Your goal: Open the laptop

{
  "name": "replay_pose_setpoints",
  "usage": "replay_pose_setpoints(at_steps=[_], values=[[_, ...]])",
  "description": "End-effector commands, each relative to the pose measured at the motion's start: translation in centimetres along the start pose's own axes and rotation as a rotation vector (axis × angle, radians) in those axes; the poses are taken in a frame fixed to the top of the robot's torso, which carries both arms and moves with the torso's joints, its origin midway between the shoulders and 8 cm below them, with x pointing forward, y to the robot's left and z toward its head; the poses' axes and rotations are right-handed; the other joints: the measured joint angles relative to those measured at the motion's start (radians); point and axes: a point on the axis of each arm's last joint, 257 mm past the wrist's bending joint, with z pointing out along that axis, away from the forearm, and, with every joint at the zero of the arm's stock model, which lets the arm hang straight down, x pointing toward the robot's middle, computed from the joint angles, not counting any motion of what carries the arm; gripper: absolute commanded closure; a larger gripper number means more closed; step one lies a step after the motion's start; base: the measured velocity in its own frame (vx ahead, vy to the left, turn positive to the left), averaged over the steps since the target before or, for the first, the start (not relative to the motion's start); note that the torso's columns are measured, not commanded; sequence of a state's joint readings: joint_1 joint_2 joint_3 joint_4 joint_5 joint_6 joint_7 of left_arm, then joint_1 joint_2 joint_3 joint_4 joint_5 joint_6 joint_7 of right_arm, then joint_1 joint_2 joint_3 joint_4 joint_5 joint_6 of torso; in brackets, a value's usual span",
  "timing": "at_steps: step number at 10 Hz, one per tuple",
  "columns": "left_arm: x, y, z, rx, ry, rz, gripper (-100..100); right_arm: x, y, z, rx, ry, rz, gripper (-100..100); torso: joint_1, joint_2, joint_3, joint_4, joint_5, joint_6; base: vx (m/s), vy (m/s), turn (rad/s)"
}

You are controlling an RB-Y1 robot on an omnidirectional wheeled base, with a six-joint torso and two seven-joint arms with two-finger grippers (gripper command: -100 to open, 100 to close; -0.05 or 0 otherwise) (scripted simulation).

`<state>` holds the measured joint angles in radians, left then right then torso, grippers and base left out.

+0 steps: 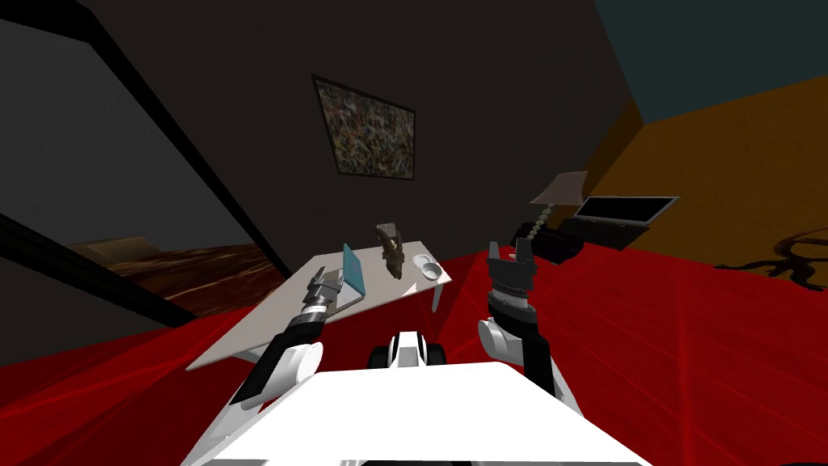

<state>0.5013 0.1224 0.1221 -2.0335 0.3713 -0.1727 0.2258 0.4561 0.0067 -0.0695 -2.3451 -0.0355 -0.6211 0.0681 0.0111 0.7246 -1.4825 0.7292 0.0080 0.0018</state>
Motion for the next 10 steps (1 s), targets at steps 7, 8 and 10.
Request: replay_pose_setpoints(at_steps=[7, 8, 10], values=[[-2.3, 3.1, -1.0, -0.036, -0.128, -0.161, -100, 0.0, 0.0, 0.0, 0.0, 0.0, 0.0, 0, -0.003, 0.001, 0.001, -0.002, 0.002, 0.002, 0.022, -0.046, 0.041], [-2.1, 1.9, -1.0, -0.023, -0.123, -0.153, -100, 0.0, 0.0, 0.0, 0.0, 0.0, 0.0, 0, -0.003, 0.002, 0.001, 0.0, 0.0, 0.002, 0.044, 0.0, 0.027], [-2.1, 1.0, -1.1, -0.021, -0.122, -0.145, -100, 0.0, 0.0, 0.0, 0.0, 0.0, 0.0, 0, -0.003, -0.006, -0.003, -0.002, 0.0, 0.003, 0.108, 0.007, 0.007]])
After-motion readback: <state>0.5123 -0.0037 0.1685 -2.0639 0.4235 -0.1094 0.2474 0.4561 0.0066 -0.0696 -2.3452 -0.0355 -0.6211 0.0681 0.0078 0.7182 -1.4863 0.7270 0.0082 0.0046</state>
